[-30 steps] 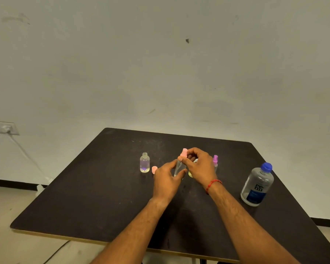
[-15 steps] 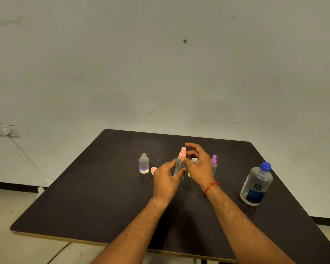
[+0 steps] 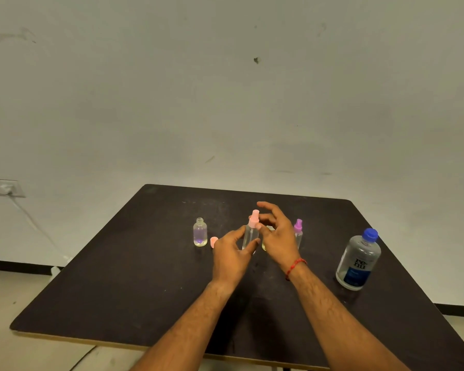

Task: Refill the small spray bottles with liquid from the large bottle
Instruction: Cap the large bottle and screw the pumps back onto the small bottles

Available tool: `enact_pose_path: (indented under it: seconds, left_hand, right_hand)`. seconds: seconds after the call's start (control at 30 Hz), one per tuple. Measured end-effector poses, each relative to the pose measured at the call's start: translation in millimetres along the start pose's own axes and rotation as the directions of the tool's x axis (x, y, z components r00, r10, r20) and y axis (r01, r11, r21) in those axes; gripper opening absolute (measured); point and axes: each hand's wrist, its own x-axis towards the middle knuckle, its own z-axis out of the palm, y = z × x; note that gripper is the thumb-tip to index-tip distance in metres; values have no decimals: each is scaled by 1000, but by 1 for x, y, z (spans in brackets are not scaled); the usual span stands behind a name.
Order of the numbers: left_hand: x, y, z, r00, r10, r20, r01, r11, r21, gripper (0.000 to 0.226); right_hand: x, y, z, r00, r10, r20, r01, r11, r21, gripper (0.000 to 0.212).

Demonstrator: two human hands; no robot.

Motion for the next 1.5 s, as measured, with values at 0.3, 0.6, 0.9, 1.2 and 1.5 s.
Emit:
enact_pose_path:
  seconds: [0.3,0.6,0.9,1.2,1.5]
  left_hand:
    - [1,4,-1,1000,0,-9,0,1000,-27,39]
    - [-1,2,-2,1000,4,-14,-4,1000,3,44]
    - [-1,4,-5,1000,8,-10,-8,1000,5,42]
    - [-1,4,-3,1000,7,3,-7,1000,11,45]
    - [-2,8,-4,1000,19,-13,-20,999,-26,40]
  right_hand:
    - [0,1,0,999,-10,-48,10,1000,11,48]
    - [-1,0,3,1000,-7,15,6,999,44,48]
    - [5,2,1,1000,-25,12,25,999,28,55]
    - [3,-2,-1,999,-30,-14,30,999,-21,46]
    - [3,0,-3,997,-44,68,41,998,37,54]
